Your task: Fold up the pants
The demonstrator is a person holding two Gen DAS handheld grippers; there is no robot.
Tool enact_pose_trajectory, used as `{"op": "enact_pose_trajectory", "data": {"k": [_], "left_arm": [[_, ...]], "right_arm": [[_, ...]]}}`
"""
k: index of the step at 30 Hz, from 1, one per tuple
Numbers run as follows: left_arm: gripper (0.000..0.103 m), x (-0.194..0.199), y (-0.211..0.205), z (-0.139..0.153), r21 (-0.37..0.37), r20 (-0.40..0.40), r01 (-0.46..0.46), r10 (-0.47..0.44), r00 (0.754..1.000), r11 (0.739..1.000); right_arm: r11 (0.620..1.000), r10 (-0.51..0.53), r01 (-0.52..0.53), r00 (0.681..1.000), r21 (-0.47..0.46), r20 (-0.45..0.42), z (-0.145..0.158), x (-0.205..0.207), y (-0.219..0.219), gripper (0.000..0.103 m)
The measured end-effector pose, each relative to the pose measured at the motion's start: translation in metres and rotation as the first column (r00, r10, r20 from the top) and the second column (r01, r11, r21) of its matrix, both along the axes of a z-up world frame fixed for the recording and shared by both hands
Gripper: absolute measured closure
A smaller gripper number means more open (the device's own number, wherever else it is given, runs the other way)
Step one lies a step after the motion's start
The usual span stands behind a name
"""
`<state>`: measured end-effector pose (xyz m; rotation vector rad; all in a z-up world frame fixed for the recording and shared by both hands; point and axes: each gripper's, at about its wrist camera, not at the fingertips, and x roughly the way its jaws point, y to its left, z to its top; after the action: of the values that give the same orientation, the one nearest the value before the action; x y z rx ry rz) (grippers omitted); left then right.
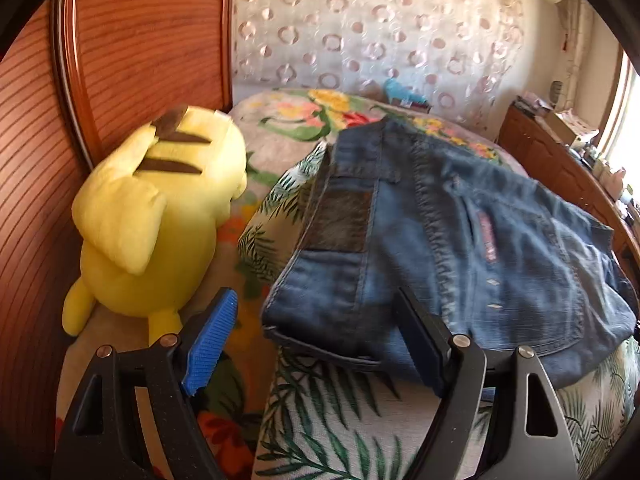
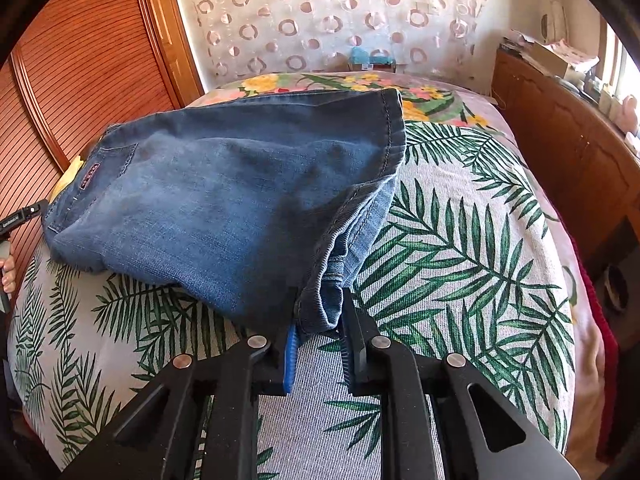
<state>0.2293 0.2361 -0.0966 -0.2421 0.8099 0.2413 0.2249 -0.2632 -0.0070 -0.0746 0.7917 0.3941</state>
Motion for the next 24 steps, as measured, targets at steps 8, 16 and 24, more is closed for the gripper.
{"op": "enact_pose_trajectory", "data": {"k": [8, 16, 24], "left_arm": [[0.060, 0.003, 0.000, -0.005, -0.050, -0.014, 0.033, -0.034, 0.999, 0.998], [0.083, -0.008, -0.025, 0.026, 0.088, 0.074, 0.052, -0.059, 0.996, 0.995], [0.085, -0.026, -0.037, 0.070, 0.115, 0.182, 0.064, -0.084, 0.980, 0.991]], "right_arm": [[1.000, 0.002, -0.002, 1.000, 0.007, 0.003, 0.000, 0.000, -0.001, 0.085], [0.999, -0.013, 0.009, 0.996, 0.048, 0.083, 0.013, -0.009, -0.011, 0.088], [0.999, -0.043, 0.041, 0.974, 0.014, 0.222, 0.054, -0.023, -0.023, 0.090]]}}
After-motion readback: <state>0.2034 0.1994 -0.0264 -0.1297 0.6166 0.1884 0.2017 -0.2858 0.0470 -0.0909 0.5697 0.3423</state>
